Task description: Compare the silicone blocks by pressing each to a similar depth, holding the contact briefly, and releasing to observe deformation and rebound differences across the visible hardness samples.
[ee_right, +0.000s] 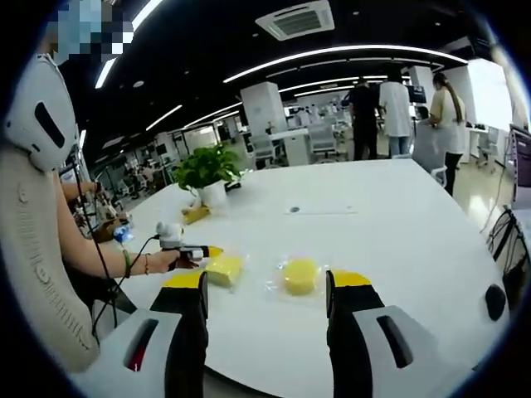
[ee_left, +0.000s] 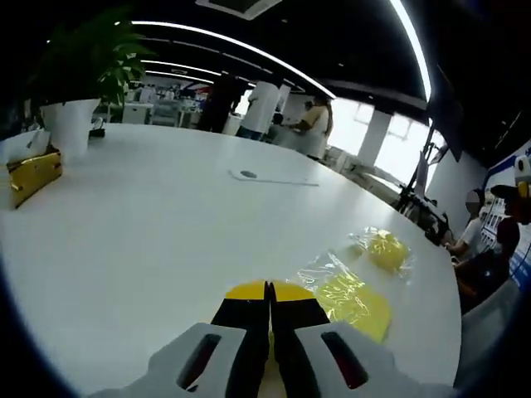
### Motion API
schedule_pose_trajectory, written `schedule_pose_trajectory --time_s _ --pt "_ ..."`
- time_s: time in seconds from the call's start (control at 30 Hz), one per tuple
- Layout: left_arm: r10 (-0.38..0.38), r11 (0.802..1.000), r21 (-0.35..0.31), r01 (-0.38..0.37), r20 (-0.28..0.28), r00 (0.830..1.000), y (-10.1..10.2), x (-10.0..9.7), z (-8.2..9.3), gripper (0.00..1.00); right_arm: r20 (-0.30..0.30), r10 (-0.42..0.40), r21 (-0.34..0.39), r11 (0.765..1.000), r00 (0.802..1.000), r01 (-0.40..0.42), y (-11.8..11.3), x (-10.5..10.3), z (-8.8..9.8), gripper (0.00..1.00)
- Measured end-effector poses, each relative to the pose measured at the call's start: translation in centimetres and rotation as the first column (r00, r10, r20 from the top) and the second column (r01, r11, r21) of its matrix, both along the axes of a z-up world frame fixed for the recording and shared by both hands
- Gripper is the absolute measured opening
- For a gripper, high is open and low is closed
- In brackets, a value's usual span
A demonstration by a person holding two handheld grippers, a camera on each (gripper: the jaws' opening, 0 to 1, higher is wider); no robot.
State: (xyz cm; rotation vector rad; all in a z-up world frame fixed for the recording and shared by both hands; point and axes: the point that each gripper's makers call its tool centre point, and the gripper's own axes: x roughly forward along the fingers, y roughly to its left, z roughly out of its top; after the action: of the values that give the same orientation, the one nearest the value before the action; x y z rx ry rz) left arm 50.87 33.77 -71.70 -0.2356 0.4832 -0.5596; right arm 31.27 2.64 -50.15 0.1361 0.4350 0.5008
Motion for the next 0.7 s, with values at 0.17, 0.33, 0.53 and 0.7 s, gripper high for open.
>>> schedule_pose_trajectory --time_s 0.17,0.33,0.53,0.7 --pt "-0.019 0.999 0.027 0.018 0.032 0.999 0.0 -0.1 0.2 0.00 0.004 0.003 0.006 1.000 1.000 -0.003 0.0 0.0 0.1 0.52" --pt "-0.016 0.998 0.054 0.013 0.053 0.998 0.4 -0.1 0.7 0.02 0.000 0.012 -0.001 1.000 1.000 -0.012 0.1 -0.2 -0.2 0.52" --pt "-0.002 0.997 0.073 -0.003 0.060 0.998 1.1 0.1 1.0 0.18 0.000 0.016 0.004 1.000 1.000 -0.016 0.1 -0.5 -0.2 0.52" --pt "0.024 0.998 0.050 -0.026 0.037 0.999 1.8 -0.3 1.7 0.31 0.011 0.023 0.012 1.000 1.000 -0.023 0.2 -0.5 0.0 0.52"
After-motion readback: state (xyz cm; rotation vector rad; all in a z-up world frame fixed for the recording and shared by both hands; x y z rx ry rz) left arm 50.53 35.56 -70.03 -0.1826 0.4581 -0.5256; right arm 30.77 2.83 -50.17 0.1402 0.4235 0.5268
